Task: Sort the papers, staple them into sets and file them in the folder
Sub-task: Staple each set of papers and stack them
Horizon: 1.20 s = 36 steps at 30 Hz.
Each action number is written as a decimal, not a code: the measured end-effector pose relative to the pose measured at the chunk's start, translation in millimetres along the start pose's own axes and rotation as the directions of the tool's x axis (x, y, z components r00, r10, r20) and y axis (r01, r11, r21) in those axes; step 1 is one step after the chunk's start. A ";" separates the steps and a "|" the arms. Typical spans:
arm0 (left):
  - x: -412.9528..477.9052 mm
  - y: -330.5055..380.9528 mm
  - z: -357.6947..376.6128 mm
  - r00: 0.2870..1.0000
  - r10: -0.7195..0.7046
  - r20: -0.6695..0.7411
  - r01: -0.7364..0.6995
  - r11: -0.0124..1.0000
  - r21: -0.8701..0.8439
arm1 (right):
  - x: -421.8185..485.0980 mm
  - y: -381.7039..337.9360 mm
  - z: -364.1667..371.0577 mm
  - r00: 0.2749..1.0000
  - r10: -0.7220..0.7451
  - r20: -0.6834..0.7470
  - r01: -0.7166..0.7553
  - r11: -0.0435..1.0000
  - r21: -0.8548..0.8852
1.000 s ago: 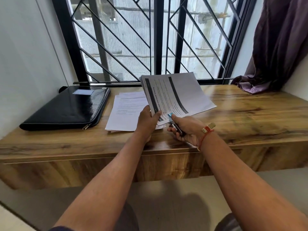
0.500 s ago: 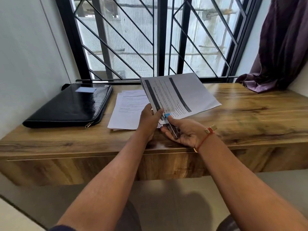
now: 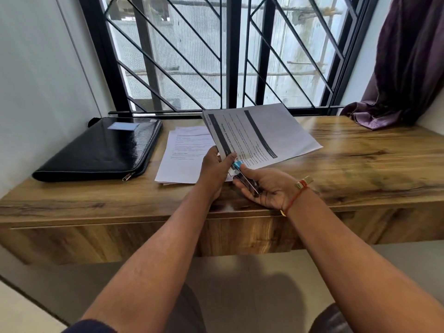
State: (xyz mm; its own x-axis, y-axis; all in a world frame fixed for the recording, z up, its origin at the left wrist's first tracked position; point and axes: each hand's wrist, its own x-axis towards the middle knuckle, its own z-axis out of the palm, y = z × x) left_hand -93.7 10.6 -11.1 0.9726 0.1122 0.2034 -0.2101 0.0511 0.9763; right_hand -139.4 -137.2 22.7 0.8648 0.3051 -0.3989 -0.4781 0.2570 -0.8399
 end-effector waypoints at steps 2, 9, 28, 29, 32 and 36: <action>0.0 0.1 -0.3 1.000 -0.006 0.007 0.006 1.000 -0.017 | -0.2 0.4 0.8 1.000 -0.003 -0.010 0.002 1.000 -0.021; -2.8 1.0 -2.3 0.999 0.002 0.037 0.002 0.992 -0.128 | -2.0 2.6 4.1 0.998 -0.043 -0.037 0.039 0.994 -0.099; -2.6 4.2 -1.7 0.999 -0.020 0.038 0.029 0.968 -0.249 | -11.3 -9.4 -15.4 0.987 -0.117 -0.109 0.076 0.943 -0.325; -1.4 3.8 -1.7 0.999 -0.027 0.036 0.035 0.968 -0.249 | -11.2 -12.3 -23.3 0.968 -0.193 -0.159 0.110 0.900 -0.421; 1.3 1.6 -3.0 0.999 -0.039 0.030 0.046 0.965 -0.259 | -7.9 -22.9 -53.5 0.811 -0.517 -0.275 0.040 0.517 -0.855; 3.5 -1.2 -3.7 0.999 -0.048 0.023 0.052 0.966 -0.253 | 3.0 -26.8 -89.9 0.644 -0.723 -0.250 -0.317 0.045 -0.947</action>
State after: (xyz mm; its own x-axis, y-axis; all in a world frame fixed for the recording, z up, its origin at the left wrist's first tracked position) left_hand -90.4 14.5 -11.9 0.9836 0.0873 0.1580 -0.1774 0.3067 0.9351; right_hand -110.2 -225.6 11.0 0.9410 -0.2184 0.2586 -0.1501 -0.9540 -0.2594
